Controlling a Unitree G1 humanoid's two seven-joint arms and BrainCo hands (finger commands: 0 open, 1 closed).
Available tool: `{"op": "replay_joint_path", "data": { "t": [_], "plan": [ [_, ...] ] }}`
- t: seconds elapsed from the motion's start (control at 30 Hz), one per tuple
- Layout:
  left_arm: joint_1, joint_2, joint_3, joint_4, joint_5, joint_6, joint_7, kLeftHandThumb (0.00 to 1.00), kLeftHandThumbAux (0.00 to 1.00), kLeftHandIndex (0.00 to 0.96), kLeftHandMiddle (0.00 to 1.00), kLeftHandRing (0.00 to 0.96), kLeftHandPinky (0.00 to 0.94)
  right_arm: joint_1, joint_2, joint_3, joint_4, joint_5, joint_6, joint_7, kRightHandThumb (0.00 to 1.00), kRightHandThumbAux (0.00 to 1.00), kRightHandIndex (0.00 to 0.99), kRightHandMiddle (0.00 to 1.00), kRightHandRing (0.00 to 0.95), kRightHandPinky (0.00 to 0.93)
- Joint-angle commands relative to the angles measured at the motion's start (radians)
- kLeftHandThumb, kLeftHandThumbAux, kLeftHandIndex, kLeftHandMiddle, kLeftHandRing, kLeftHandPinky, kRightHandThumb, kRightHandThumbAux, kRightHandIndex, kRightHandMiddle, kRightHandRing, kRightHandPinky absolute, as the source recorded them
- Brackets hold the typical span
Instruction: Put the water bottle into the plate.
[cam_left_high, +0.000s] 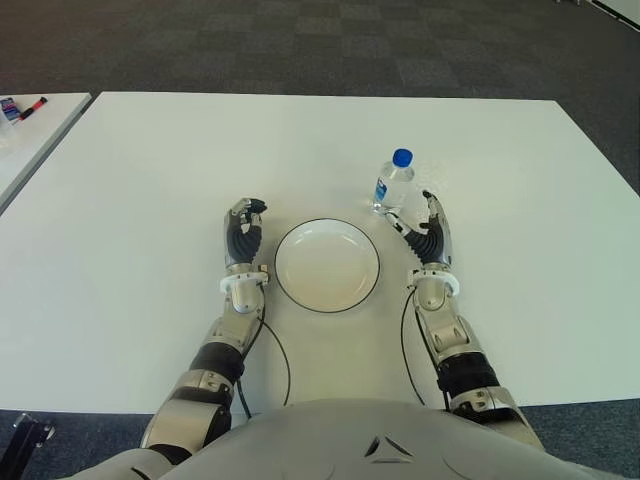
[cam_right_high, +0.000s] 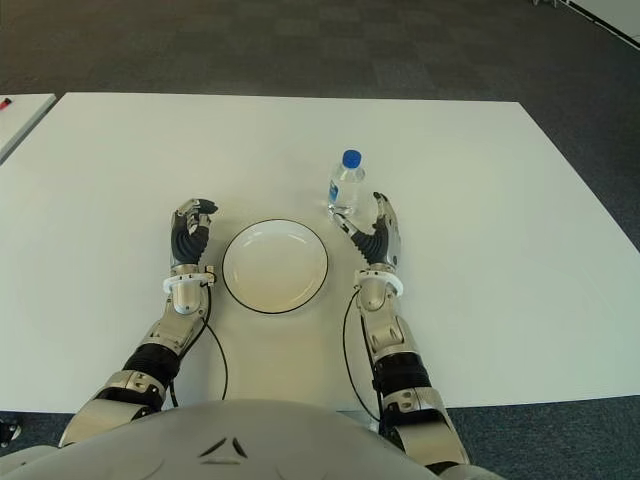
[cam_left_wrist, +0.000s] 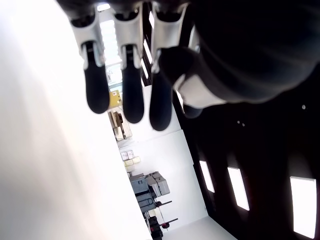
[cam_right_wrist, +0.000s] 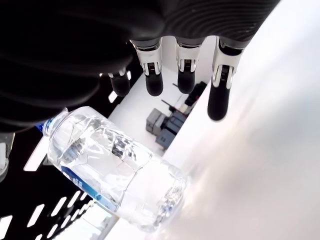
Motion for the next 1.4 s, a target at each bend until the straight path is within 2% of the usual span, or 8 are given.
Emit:
{"op": "replay_joint_path", "data": {
  "t": [0.03, 0.2, 0.47, 0.9, 1.4],
  "plan": [
    [0.01, -0.002, 0.005, 0.01, -0.007, 0.0, -0.011, 0.838, 0.675, 0.419, 0.456, 0.395, 0.422, -0.039, -0.008, -0.004, 0.034, 0.018, 0.011, 0.013, 0.625, 0.39, 0.0, 0.0, 0.109, 0.314],
    [0.01, -0.001, 0.004, 0.009, -0.011, -0.001, -0.014, 0.838, 0.675, 0.418, 0.457, 0.394, 0.421, -0.056, -0.01, -0.002, 0.048, 0.017, 0.008, 0.006, 0.598, 0.385, 0.0, 0.0, 0.101, 0.244],
    [0.012, -0.001, 0.004, 0.01, -0.014, -0.004, -0.015, 0.838, 0.675, 0.418, 0.456, 0.392, 0.416, -0.102, 0.018, -0.006, 0.07, 0.019, 0.003, -0.044, 0.553, 0.385, 0.0, 0.0, 0.057, 0.178],
    [0.013, 0.003, 0.002, 0.011, -0.003, -0.002, -0.008, 0.839, 0.674, 0.423, 0.454, 0.395, 0.417, -0.12, 0.029, -0.003, 0.07, 0.021, 0.014, -0.057, 0.499, 0.349, 0.0, 0.0, 0.021, 0.147],
    [0.013, -0.001, 0.004, 0.009, -0.016, -0.004, -0.02, 0.838, 0.675, 0.419, 0.456, 0.394, 0.416, -0.144, 0.029, -0.004, 0.084, 0.027, 0.015, -0.054, 0.463, 0.355, 0.0, 0.0, 0.022, 0.138]
  ]
}}
